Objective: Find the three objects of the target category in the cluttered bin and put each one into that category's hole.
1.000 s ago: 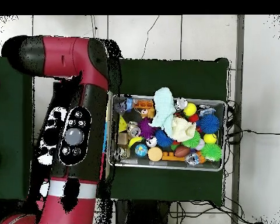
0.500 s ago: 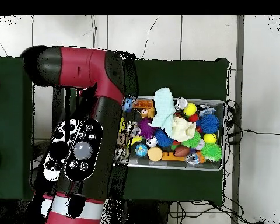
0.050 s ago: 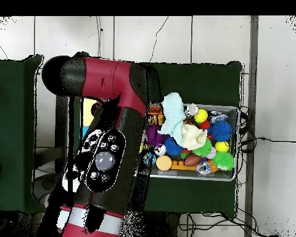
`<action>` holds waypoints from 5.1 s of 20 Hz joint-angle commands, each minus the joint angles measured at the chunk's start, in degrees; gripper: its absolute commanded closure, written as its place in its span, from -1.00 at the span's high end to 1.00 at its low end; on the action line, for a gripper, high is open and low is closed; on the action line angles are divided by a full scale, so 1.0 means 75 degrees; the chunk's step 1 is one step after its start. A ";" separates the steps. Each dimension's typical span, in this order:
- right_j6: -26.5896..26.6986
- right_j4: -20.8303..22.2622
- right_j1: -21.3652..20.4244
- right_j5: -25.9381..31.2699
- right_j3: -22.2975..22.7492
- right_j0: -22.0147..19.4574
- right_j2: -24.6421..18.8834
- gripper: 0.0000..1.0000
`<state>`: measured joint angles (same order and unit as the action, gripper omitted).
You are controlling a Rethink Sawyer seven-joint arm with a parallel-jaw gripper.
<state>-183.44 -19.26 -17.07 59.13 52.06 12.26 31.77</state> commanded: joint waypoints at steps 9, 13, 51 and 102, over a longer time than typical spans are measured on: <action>0.0056 0.0193 0.1108 -0.0518 0.0179 0.0026 -0.1293 -1.00; 0.0066 0.0049 0.0879 -0.0457 0.0344 0.0032 -0.1384 -1.00; 0.0230 0.0274 -0.0844 -0.0006 0.2537 0.0303 -0.1563 -1.00; -0.0192 -0.0543 0.1654 -0.3052 0.1069 -0.0077 -0.2304 -1.00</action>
<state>-183.45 -21.68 -8.13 49.99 55.81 16.08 24.14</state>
